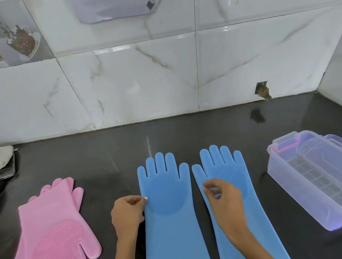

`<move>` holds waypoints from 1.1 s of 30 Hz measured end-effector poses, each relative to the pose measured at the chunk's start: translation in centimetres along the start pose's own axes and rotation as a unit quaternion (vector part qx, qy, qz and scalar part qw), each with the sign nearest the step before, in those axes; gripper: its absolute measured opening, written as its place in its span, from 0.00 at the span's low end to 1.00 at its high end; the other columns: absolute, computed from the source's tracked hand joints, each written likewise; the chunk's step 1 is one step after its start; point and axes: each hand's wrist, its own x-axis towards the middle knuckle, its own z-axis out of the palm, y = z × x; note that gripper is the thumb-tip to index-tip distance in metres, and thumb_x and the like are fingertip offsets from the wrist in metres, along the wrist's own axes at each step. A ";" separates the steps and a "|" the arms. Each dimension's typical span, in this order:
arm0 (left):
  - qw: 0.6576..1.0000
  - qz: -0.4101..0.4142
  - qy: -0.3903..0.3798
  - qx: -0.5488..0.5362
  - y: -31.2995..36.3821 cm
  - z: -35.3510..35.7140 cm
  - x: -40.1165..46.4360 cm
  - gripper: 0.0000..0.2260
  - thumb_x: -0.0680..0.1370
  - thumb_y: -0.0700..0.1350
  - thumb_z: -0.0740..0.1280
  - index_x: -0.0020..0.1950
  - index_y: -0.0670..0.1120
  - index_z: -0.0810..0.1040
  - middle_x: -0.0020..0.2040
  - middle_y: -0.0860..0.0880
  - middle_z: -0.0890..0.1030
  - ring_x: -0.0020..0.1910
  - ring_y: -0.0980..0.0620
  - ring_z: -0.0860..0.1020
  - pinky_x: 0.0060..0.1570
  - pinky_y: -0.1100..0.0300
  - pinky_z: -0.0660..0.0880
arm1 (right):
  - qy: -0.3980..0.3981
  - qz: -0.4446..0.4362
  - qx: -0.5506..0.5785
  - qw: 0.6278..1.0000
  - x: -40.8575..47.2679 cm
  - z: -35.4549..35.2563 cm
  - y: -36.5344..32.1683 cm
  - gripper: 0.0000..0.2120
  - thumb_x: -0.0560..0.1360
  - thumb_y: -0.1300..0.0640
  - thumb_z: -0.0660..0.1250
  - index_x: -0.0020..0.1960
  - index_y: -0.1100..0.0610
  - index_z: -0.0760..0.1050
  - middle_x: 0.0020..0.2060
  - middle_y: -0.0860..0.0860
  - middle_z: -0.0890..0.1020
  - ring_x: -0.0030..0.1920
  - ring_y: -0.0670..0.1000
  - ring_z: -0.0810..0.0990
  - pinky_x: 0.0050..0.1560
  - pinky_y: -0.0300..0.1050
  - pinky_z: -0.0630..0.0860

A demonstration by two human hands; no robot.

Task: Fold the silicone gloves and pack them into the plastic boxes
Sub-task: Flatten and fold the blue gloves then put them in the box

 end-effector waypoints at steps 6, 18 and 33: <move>0.999 0.037 0.015 0.003 -0.2 0.2 -0.6 0.08 0.74 0.41 0.71 0.51 0.41 0.84 0.41 0.48 0.82 0.38 0.52 0.80 0.43 0.54 0.80 | -0.029 -0.024 -0.186 0.982 -2.3 -1.0 1.1 0.17 0.74 0.44 0.67 0.56 0.53 0.79 0.48 0.46 0.79 0.49 0.47 0.78 0.51 0.39 0.75; 0.999 0.044 0.010 -0.007 -0.4 0.3 -0.6 0.08 0.75 0.40 0.70 0.53 0.40 0.83 0.49 0.44 0.84 0.40 0.50 0.80 0.41 0.55 0.79 | -0.066 -0.149 -0.264 0.950 0.6 1.4 1.0 0.12 0.79 0.58 0.59 0.37 0.56 0.69 0.38 0.48 0.69 0.36 0.47 0.68 0.29 0.32 0.57; 0.993 0.114 -0.022 0.017 1.9 2.0 -9.7 0.06 0.76 0.47 0.68 0.50 0.48 0.83 0.48 0.52 0.84 0.40 0.53 0.83 0.47 0.53 0.81 | 0.120 0.057 -0.035 0.991 1.0 -8.3 4.2 0.08 0.76 0.56 0.66 0.52 0.57 0.81 0.49 0.54 0.84 0.42 0.45 0.77 0.53 0.44 0.74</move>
